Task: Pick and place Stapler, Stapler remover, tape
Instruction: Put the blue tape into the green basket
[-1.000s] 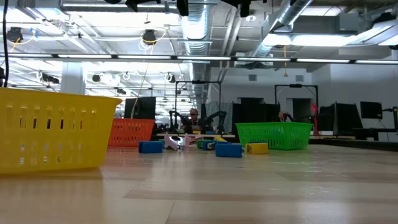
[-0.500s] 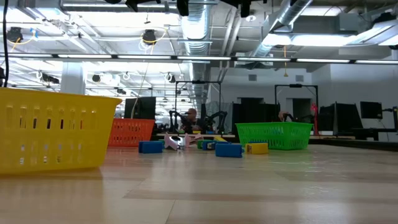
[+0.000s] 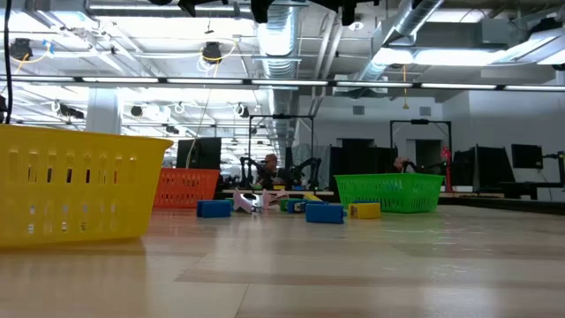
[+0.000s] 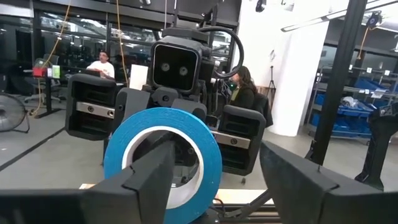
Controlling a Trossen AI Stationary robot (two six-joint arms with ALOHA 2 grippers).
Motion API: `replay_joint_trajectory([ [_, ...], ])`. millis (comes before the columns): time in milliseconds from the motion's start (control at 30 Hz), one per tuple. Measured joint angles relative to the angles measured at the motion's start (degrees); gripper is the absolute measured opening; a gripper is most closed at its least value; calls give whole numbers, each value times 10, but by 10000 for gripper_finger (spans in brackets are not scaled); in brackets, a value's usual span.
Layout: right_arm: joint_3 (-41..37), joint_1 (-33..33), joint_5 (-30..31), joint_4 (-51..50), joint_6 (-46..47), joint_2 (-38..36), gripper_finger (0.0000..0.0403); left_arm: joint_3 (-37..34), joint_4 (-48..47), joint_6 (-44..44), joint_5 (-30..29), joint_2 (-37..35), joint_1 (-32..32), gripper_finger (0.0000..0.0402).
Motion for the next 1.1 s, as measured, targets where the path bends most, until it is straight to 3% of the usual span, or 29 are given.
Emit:
replay_joint_trajectory([
  [267,0,-2,0,-1,-1,0,36,0,-18,1,0,-33,15,223],
  [500,0,-4,0,-31,-29,-1,33,0,-94,3,-1,-77,51,222],
  [1100,0,-17,2,-286,-55,-2,33,0,-109,3,-5,-97,67,210],
])
